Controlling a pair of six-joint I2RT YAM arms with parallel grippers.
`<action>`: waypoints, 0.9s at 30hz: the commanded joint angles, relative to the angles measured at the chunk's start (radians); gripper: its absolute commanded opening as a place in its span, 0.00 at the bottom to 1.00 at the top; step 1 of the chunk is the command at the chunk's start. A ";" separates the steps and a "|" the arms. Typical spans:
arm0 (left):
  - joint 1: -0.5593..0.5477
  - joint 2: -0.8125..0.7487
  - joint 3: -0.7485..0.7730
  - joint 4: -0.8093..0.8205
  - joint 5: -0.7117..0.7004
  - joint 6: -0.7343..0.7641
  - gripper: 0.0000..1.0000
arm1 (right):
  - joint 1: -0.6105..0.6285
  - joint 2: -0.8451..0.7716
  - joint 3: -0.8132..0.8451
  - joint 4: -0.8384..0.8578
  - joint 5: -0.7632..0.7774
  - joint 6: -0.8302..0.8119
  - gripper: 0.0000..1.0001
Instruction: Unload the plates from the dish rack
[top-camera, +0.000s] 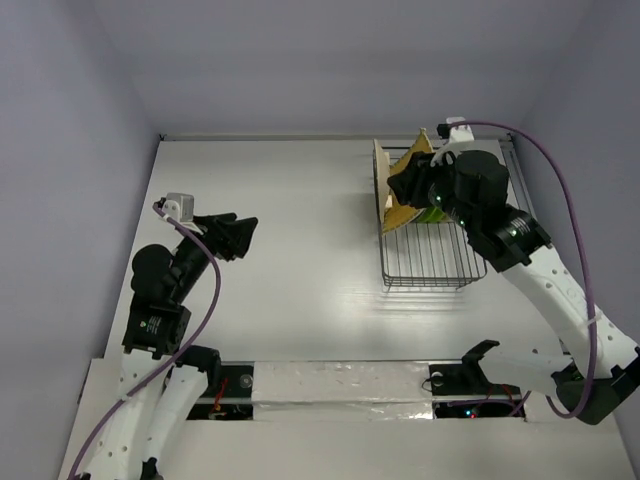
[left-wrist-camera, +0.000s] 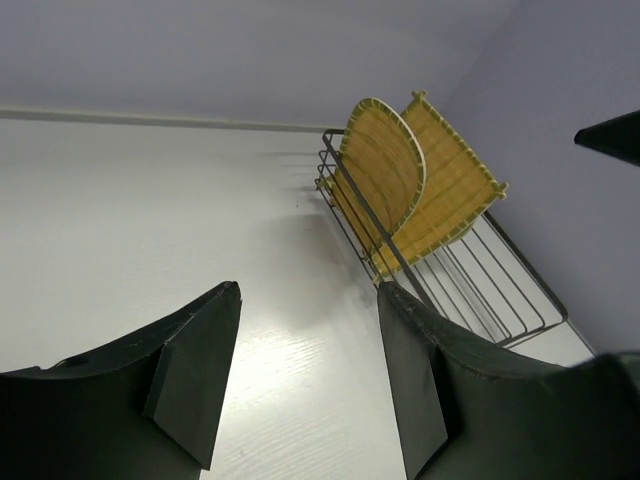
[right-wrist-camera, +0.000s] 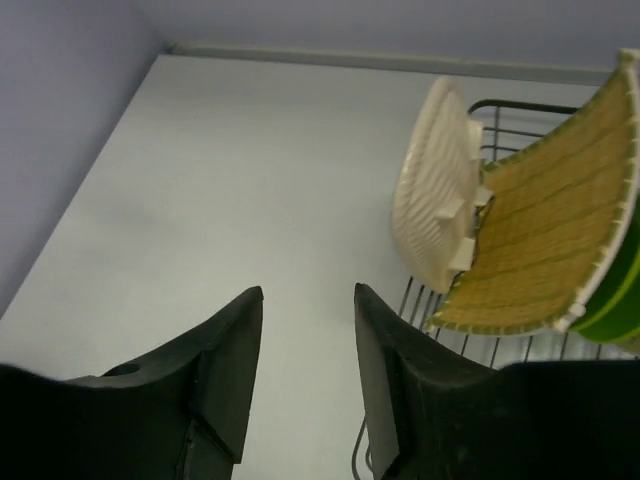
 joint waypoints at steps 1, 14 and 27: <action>-0.005 -0.011 -0.005 0.011 -0.013 0.022 0.54 | 0.005 0.013 0.077 -0.022 0.177 -0.096 0.49; -0.005 -0.023 -0.012 0.019 -0.041 0.001 0.00 | 0.005 0.278 0.293 -0.142 0.415 -0.185 0.14; -0.005 -0.025 -0.012 0.008 -0.027 -0.001 0.43 | 0.035 0.616 0.545 -0.200 0.536 -0.265 0.77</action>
